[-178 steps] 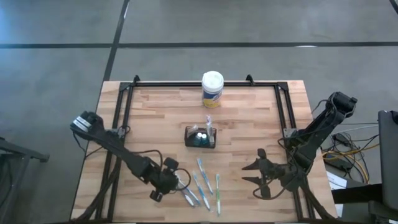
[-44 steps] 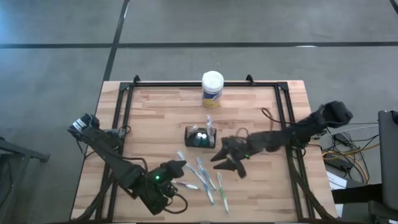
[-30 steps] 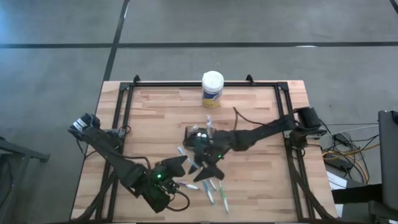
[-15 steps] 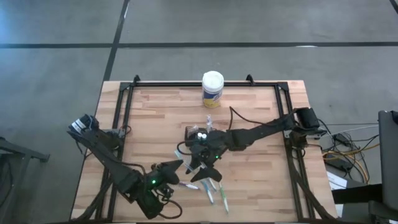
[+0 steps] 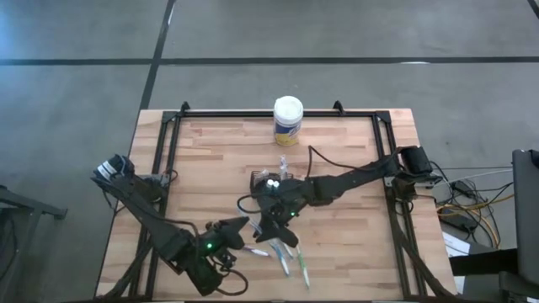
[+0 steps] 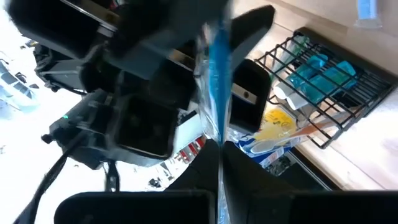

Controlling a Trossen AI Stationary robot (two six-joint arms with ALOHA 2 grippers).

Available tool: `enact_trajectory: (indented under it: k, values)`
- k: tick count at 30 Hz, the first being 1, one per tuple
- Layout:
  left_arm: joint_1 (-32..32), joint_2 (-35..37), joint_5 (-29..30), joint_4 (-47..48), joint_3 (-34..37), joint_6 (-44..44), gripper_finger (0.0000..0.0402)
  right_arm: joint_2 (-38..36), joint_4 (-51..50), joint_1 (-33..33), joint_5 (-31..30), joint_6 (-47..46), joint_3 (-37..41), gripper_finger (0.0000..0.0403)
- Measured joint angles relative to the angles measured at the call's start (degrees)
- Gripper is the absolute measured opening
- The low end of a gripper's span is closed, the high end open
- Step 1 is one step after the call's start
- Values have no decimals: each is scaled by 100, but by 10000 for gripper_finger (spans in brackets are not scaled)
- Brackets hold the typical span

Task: Pick & Place toothbrushing station
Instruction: Put the left blue toothbrush into the wire organizer

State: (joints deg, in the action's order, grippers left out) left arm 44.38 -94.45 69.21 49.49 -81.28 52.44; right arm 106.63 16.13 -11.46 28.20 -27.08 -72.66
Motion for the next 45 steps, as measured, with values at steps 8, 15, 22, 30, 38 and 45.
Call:
enact_trajectory:
  k: [8,15,22,30,38,45]
  values:
    - [51,2,32,-285,-51,110,66,16,24,16,1,61,9,16]
    - [276,2,246,-253,-239,171,118,-1,125,7,41,204,2,15]
    - [927,193,825,-252,-612,-481,152,-13,107,11,-156,702,4,15]
    - [1391,1911,-525,494,-185,-4625,143,-280,76,27,-663,1470,185,14]
    - [1118,4131,-1422,-2912,2825,-4856,100,-1002,294,111,-1858,2633,730,14]
    - [761,5427,-1298,-7871,5865,-3663,32,-1378,911,345,-2265,2843,1390,14]
